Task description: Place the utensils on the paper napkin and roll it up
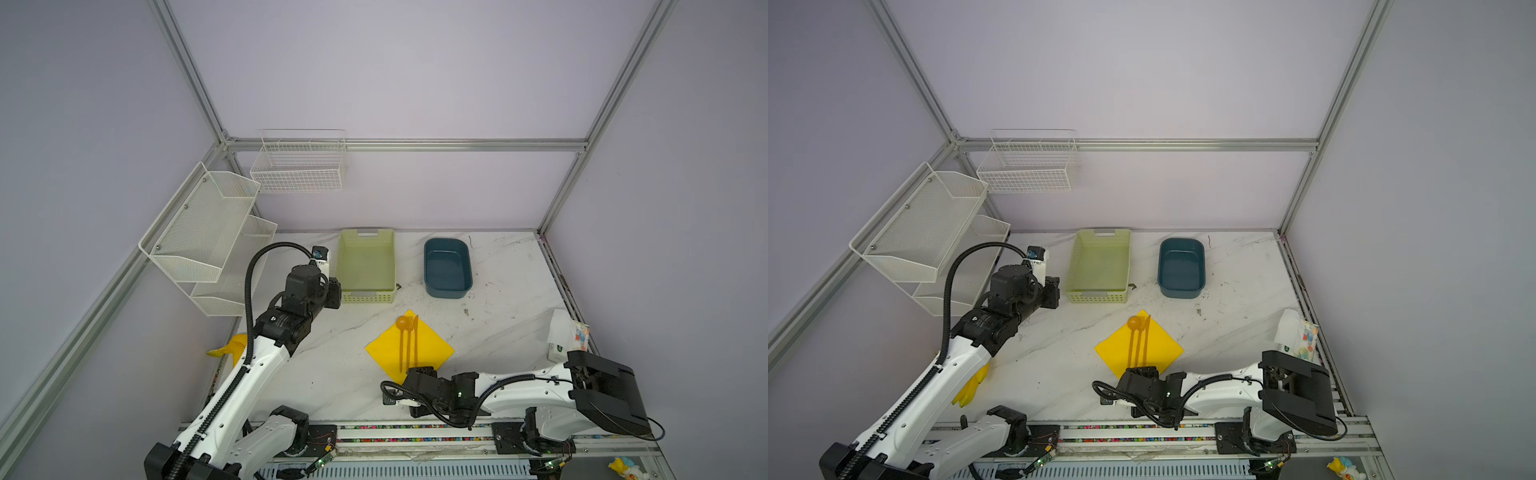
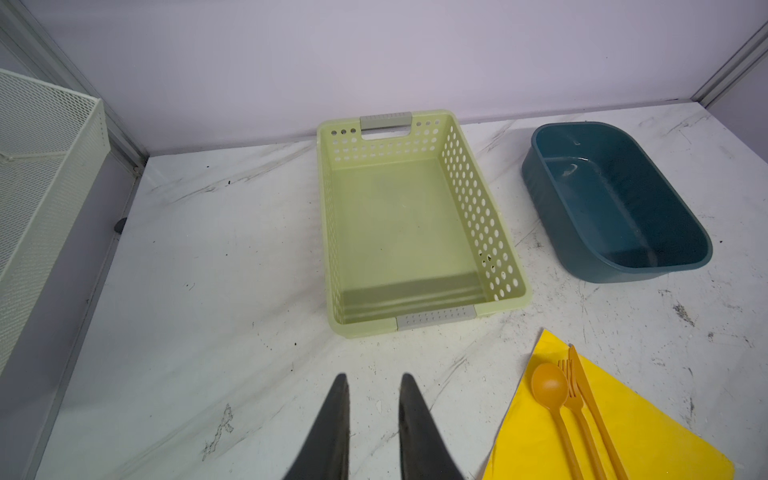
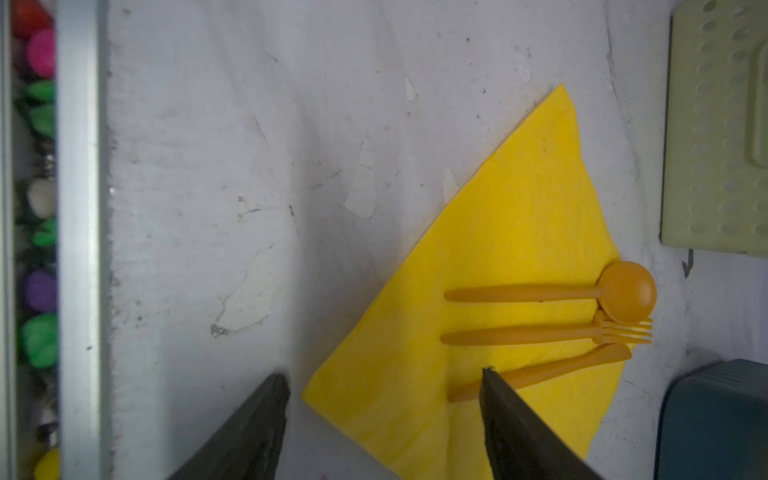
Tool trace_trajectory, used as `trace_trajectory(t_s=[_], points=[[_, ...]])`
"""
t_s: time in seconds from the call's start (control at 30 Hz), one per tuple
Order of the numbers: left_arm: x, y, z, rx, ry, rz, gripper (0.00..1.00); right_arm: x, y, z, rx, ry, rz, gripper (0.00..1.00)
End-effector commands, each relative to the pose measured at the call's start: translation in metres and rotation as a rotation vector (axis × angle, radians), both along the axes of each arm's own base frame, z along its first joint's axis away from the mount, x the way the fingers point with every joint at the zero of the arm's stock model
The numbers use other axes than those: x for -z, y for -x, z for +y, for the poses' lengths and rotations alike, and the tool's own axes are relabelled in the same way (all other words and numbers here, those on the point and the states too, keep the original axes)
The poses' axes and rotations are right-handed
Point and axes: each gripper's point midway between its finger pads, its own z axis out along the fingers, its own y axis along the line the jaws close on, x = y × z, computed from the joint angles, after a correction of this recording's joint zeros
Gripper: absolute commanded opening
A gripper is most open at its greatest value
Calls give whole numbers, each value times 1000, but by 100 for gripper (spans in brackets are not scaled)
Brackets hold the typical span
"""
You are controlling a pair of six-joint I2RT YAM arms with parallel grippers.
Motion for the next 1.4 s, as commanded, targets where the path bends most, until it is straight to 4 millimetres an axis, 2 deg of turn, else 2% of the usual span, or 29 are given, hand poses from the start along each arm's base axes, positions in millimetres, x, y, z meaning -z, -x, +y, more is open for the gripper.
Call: trace_trajectory(t_s=[0.0,0.2,0.4,0.57,0.9,1.37], points=[[-9,0,4,-14,3,-37,21,4,-5,-6,21,17,-35,75],[-9,1,5,-15,5,-39,21,-5,-7,-4,32,-12,-44,74],[-7,0,4,-13,5,-31,22,-9,-6,-2,33,-31,-28,67],[-7,0,4,-11,6,-31,22,-13,-4,-1,26,-53,-1,56],[-4,-1,2,-5,8,-20,22,-12,-5,-2,20,-61,34,26],[-2,-1,2,-3,7,-13,22,-12,-5,-2,12,-68,69,4]])
